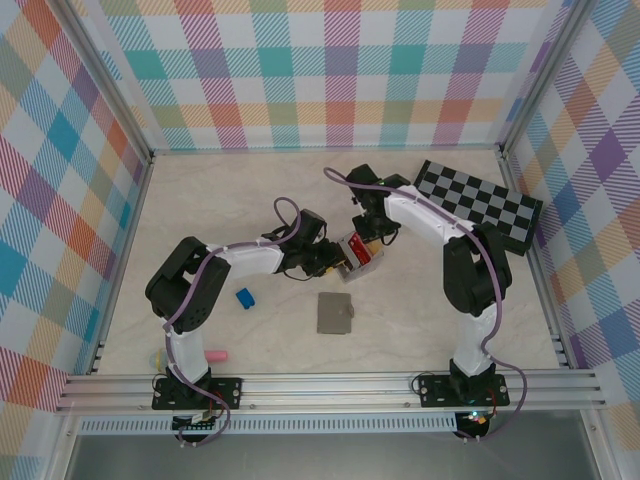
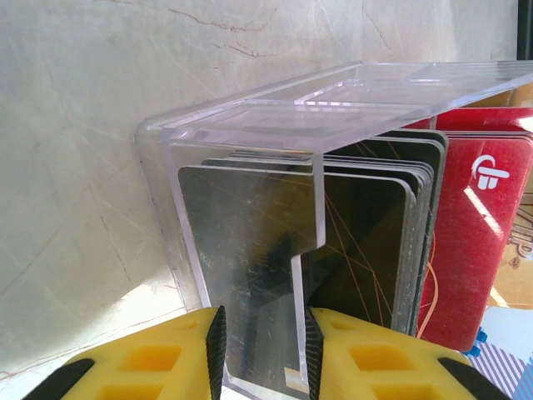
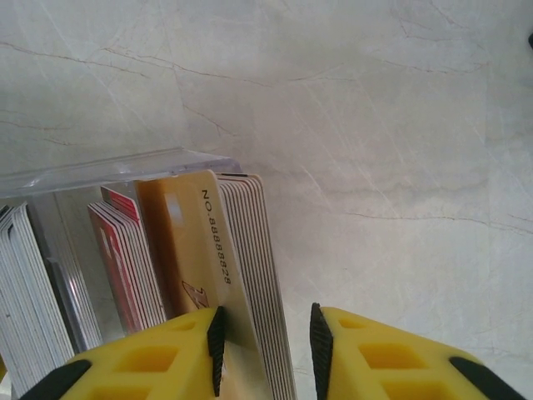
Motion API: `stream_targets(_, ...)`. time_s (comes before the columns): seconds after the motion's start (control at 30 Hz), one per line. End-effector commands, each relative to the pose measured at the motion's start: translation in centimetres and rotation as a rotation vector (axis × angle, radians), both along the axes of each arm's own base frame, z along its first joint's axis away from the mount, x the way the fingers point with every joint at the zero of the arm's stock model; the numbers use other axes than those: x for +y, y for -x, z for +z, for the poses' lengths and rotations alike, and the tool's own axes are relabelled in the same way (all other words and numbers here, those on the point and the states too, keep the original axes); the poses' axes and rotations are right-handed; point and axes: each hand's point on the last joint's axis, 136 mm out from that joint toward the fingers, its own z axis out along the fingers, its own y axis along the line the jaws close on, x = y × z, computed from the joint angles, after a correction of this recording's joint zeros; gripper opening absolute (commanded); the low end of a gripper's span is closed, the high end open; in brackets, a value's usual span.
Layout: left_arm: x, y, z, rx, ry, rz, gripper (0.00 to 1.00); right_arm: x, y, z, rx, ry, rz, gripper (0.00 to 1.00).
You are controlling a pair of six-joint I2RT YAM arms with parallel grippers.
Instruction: Put the credit cards into the card holder
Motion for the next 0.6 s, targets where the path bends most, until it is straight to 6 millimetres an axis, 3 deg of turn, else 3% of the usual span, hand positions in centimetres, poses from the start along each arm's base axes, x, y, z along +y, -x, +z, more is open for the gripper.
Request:
stream_targets(0.0,1.8,1.1,-2.5,0.070,-0.076,0.008,0.32,-0.7,-0.5,2.4,-0.061,0.030,-0.004,0.30)
stream_targets(0.17,1.9,1.2,-2.5,0.070,-0.077,0.011,0.32,-0.8,-0.5,2.8,-0.067,0.027,-0.007,0.21)
stream_targets(0.37,1.9,1.2,-2.4,0.067,-0.075,0.011,0.32,-0.8,-0.2,3.8,-0.083,0.017,-0.011,0.19)
stream_targets(0.57,1.8,1.1,-2.1,0.061,-0.072,0.010,0.31,0.5,1.2,5.5,-0.057,-0.101,-0.023,0.08)
